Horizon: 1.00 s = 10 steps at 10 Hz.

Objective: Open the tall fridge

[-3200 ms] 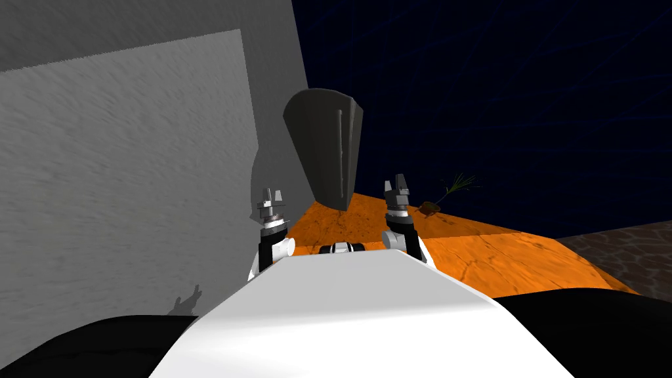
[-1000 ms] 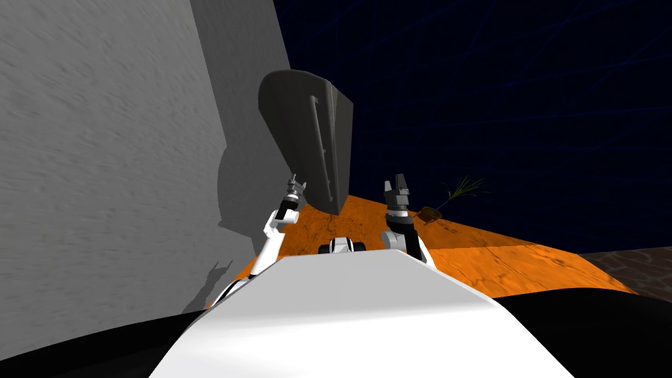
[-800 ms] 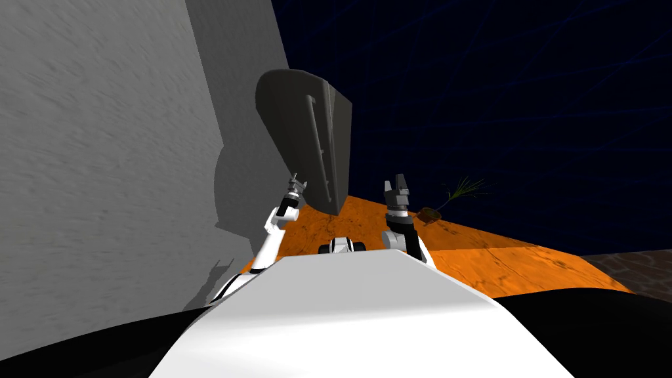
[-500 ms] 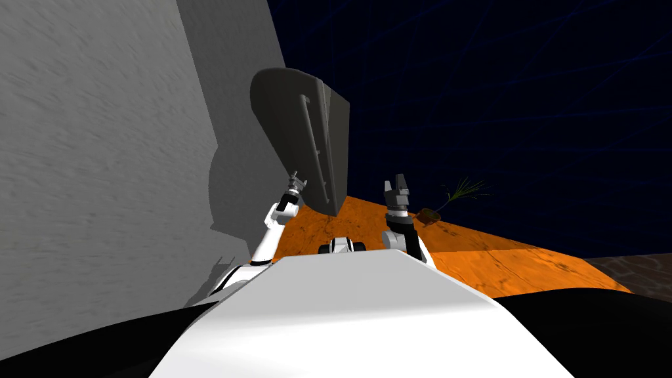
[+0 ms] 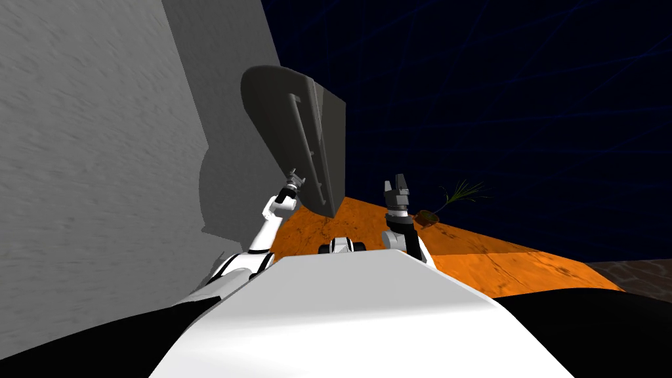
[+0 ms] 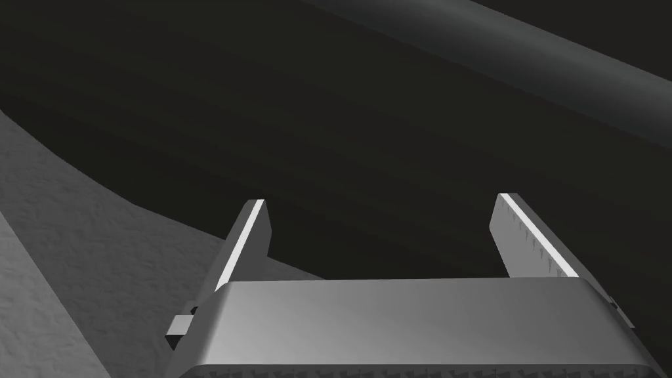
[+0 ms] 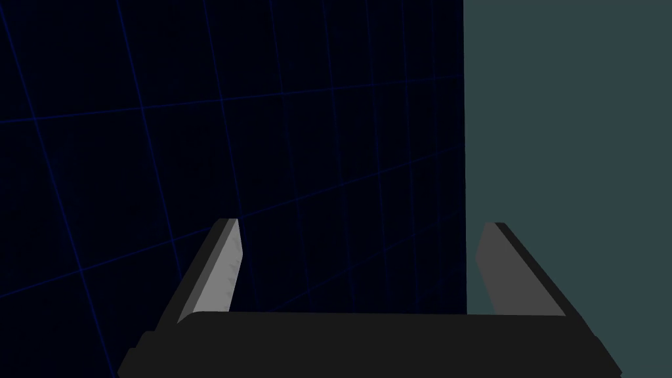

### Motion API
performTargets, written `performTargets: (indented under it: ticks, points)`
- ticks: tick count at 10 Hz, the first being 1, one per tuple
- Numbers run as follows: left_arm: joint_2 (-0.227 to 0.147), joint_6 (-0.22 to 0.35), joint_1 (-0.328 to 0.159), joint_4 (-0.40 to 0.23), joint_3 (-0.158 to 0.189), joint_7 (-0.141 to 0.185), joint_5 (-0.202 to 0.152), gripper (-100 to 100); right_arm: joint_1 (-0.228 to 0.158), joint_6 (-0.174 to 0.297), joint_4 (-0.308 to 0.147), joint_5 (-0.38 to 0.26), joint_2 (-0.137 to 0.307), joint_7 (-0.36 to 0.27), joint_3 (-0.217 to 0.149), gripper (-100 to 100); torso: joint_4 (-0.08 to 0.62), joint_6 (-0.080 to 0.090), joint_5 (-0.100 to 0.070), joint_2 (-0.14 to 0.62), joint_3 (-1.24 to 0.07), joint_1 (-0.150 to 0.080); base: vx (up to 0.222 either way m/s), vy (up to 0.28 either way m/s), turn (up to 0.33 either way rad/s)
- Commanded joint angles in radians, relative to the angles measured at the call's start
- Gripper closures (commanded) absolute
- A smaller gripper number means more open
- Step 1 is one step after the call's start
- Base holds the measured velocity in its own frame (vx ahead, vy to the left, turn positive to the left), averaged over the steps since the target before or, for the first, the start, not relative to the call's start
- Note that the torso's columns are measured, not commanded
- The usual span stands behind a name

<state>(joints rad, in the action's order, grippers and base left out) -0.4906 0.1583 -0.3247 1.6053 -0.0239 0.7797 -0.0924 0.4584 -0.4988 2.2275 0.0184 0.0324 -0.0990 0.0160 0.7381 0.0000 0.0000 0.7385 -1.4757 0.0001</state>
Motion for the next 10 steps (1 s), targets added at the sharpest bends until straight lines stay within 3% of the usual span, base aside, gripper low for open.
performTargets:
  ticks: [1,2,4,5,6,7,9,10]
  points:
    - [-0.038,0.068,-0.067,-0.050,-0.001,0.059,-0.007,-100,0.000,0.000,0.000,0.000,0.000,0.000,0.000,0,0.000,0.000,0.000,0.000,0.000,0.002,0.052,-0.120,0.001]
    - [-0.038,0.068,-0.067,-0.050,-0.001,0.059,-0.007,-100,0.000,0.000,0.000,0.000,0.000,0.000,0.000,0,0.000,0.000,0.000,-0.001,0.000,-0.001,0.040,-0.110,0.007]
    - [-0.095,0.130,-0.132,-0.117,0.001,0.123,-0.023,-100,0.000,0.000,0.000,0.000,0.000,0.000,0.000,0,0.000,0.000,0.000,-0.001,0.000,0.000,0.062,-0.146,-0.001]
    - [-0.095,0.143,-0.141,-0.119,0.001,0.127,-0.023,-100,0.000,0.000,0.000,0.000,0.000,0.000,0.000,0,-0.001,0.000,-0.001,-0.002,-0.001,-0.003,0.044,-0.155,0.008]
    - [-0.123,0.179,-0.174,-0.152,0.004,0.158,-0.031,-100,0.000,0.000,0.000,0.000,0.000,0.000,0.000,0,0.000,0.000,-0.001,0.000,0.000,-0.001,0.047,-0.137,-0.007]
    - [-0.123,0.179,-0.174,-0.152,0.004,0.158,-0.031,-100,0.000,0.000,0.000,0.000,0.000,0.000,0.000,0,0.000,0.000,0.000,0.000,0.000,0.001,0.058,-0.100,0.001]
    - [-0.176,0.244,-0.231,-0.210,0.012,0.214,-0.049,-100,0.000,0.000,0.000,0.000,0.000,0.000,0.000,0,0.000,0.000,0.001,0.000,0.000,0.002,0.049,-0.132,-0.003]
    - [-0.176,0.246,-0.232,-0.215,0.012,0.214,-0.049,-100,0.000,0.000,0.000,0.000,0.000,0.000,0.000,0,0.000,0.000,-0.001,0.000,0.000,-0.002,0.040,-0.144,0.040]
